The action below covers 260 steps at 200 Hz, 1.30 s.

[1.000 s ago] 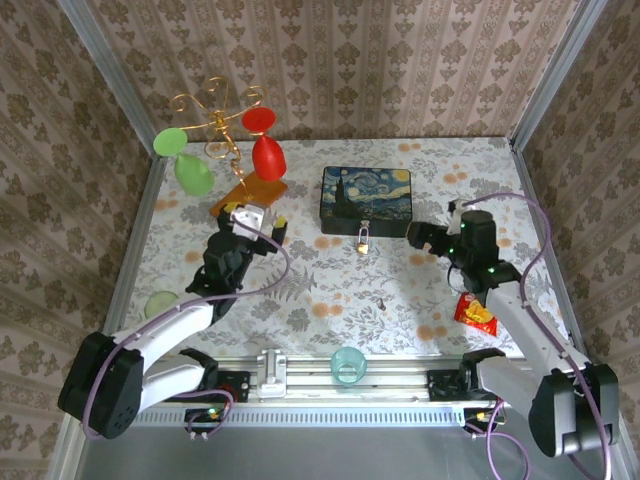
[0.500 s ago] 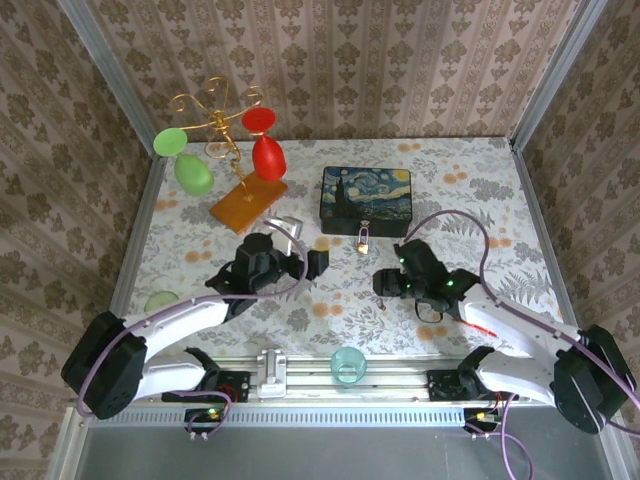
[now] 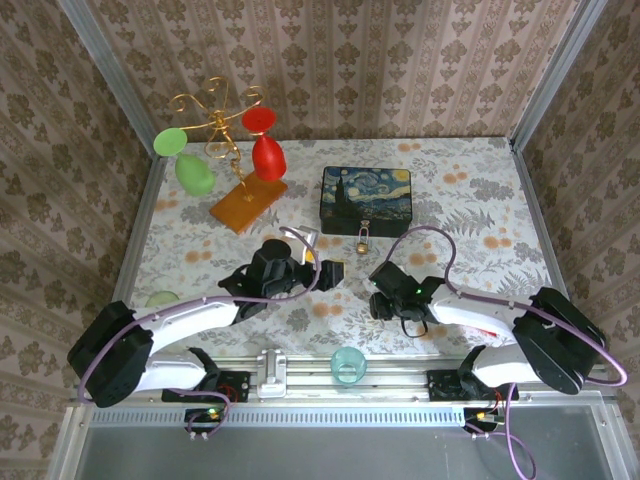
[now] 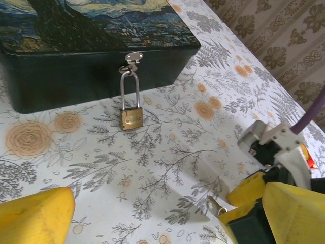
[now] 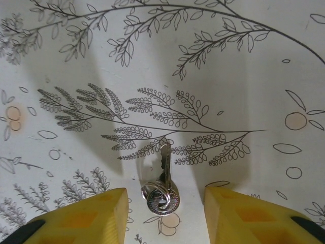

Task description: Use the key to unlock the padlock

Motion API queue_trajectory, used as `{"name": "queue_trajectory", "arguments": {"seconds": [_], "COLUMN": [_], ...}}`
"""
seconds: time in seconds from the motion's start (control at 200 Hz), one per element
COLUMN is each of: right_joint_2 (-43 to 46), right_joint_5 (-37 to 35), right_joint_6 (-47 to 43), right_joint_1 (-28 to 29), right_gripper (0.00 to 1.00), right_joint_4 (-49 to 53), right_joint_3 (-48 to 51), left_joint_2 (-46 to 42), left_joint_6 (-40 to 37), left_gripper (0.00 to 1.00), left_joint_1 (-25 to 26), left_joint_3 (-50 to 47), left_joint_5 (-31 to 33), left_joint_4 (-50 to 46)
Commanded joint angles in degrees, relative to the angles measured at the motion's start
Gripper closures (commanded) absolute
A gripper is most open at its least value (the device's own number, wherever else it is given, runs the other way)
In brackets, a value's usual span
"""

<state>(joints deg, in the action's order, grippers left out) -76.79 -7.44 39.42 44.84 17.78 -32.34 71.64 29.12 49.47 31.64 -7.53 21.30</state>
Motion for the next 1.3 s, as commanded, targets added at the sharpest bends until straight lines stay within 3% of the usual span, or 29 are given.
{"name": "queue_trajectory", "arguments": {"seconds": [0.0,0.545,0.825,1.295], "right_joint_2": [-1.0,-1.5,3.1,5.5], "right_joint_5": [-1.5,-1.8,-2.5,-2.6], "right_joint_6": [1.9,3.0,2.0,-0.6], "right_joint_1": [1.1,3.3,3.3,3.4], "right_gripper": [0.59,0.82,0.84,1.0], "right_joint_4": [-2.2,-1.2,-2.3,1.3], "right_joint_3": [0.7,2.4,5.1,2.9], "left_joint_2": [0.2,2.8,4.3,6.3], "left_joint_6": [1.5,2.7,3.3,6.5], "left_gripper": [0.04,0.07,0.1,0.13], "left_joint_1": [0.9,1.7,1.9,2.1], "left_joint_3": [1.1,1.3,1.8,2.3], "left_joint_5": [-0.2,-0.1,-0.6,-0.6], "left_joint_4": [1.7,4.0,4.3,5.8]}}
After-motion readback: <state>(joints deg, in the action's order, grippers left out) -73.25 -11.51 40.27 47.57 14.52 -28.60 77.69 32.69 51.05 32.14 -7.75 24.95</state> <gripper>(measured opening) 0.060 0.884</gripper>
